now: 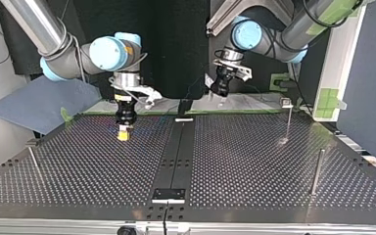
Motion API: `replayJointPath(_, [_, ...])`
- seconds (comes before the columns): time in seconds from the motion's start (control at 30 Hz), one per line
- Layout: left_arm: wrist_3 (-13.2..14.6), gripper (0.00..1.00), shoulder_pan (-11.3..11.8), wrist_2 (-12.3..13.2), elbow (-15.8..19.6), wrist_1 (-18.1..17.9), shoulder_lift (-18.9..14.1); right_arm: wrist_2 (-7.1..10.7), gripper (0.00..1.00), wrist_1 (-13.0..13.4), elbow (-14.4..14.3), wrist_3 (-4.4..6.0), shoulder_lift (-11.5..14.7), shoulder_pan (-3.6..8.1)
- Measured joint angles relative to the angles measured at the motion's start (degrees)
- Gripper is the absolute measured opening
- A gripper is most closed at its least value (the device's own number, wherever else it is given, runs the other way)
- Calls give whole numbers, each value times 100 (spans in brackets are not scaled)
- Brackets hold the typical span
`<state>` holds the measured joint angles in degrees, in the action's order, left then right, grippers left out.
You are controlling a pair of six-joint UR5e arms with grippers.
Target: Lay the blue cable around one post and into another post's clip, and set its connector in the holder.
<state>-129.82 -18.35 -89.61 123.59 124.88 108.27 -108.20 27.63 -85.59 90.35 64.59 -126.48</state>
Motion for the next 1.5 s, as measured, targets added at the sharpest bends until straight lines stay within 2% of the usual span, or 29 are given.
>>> replayJointPath(0.27, [-365,100,-365,-320,-312,-74,12,-44,0,-85,129,-7,-2,-420])
replayJointPath(0.4, [-559,100,-537,-363,-348,-123,14,-47,0,-100,131,17,-2,-604])
replayJointPath(0.5, [-692,100,-582,-368,-353,-146,19,-36,0,-104,132,31,-2,-729])
replayJointPath(0.67, [-927,100,-573,-439,-352,-152,97,-27,0,-147,133,104,-3,-978])
replayJointPath(1.0, [-1445,100,-571,-429,-412,-352,543,-10,0,-219,133,218,-3,-1469])
replayJointPath(1.23, [-1761,100,-501,-610,-449,-410,591,-20,0,-434,133,444,-3,-1786])
replayJointPath(1.37, [-1815,100,-452,-782,-450,-380,593,-34,0,-494,133,488,-2,-1969])
replayJointPath(1.5, [-1704,100,-386,-988,-451,-271,594,-97,0,-575,133,543,1,-2144])
